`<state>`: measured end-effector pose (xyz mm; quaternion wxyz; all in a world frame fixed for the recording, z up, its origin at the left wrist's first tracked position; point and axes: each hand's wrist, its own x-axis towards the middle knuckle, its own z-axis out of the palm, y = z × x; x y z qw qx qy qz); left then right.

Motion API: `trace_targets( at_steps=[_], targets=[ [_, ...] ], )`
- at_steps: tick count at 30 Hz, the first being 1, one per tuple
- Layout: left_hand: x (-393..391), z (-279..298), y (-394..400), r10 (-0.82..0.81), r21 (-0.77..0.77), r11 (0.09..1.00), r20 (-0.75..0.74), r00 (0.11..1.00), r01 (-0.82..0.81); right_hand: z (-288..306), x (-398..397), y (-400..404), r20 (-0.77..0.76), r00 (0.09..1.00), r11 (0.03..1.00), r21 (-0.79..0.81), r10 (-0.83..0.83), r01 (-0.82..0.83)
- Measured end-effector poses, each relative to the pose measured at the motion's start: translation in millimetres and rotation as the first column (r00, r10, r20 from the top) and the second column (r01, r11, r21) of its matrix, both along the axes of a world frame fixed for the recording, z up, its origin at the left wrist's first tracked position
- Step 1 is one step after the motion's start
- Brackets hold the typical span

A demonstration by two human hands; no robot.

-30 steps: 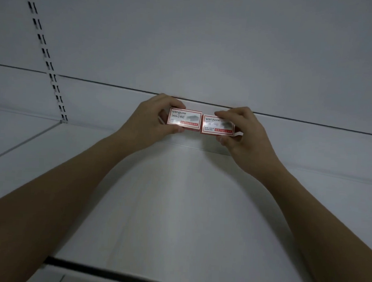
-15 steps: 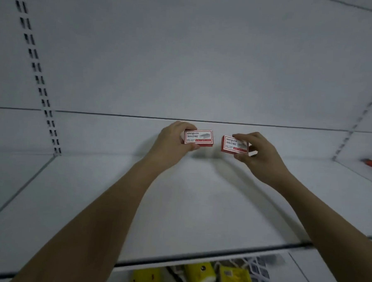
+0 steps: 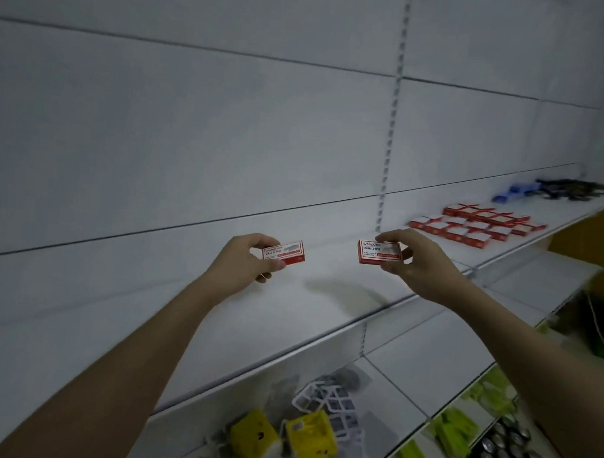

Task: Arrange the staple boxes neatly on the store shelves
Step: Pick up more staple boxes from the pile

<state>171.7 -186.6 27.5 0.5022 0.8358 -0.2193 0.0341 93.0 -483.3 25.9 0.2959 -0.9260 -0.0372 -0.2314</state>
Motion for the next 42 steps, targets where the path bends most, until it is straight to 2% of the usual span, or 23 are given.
trace_targets(
  at_steps=[5,10,16,22,27,33,38,42],
  targets=[
    [-33,14,-97,-0.074,0.045,0.996,0.039,0.997,0.072,5,-46,-86,-0.012,0.999,0.999,-0.031,-0.043,0.042],
    [-83,11,-216,-0.137,0.059,0.989,0.037,0.990,0.134,9,-107,-187,-0.039,0.997,0.996,0.056,-0.071,0.073],
    [-125,27,-348,-0.228,0.041,0.973,0.056,0.972,0.226,24,-175,-296,-0.027,0.991,0.989,0.063,-0.134,0.135],
    [-139,27,-450,-0.316,0.073,0.948,0.060,0.947,0.311,28,-204,-379,-0.031,0.983,0.975,0.122,-0.183,0.186],
    [-118,18,-510,-0.351,0.120,0.932,0.070,0.934,0.342,10,-191,-430,-0.049,0.973,0.961,0.151,-0.226,0.231],
    [-54,9,-576,-0.347,0.155,0.930,0.084,0.934,0.332,-9,-143,-498,-0.107,0.962,0.961,0.096,-0.250,0.261],
    [10,16,-625,-0.309,0.113,0.948,0.089,0.947,0.298,7,-84,-555,-0.137,0.955,0.962,0.033,-0.263,0.270],
    [59,24,-656,-0.253,0.098,0.965,0.097,0.962,0.244,24,-22,-594,-0.079,0.966,0.968,0.028,-0.245,0.247]
  ],
)
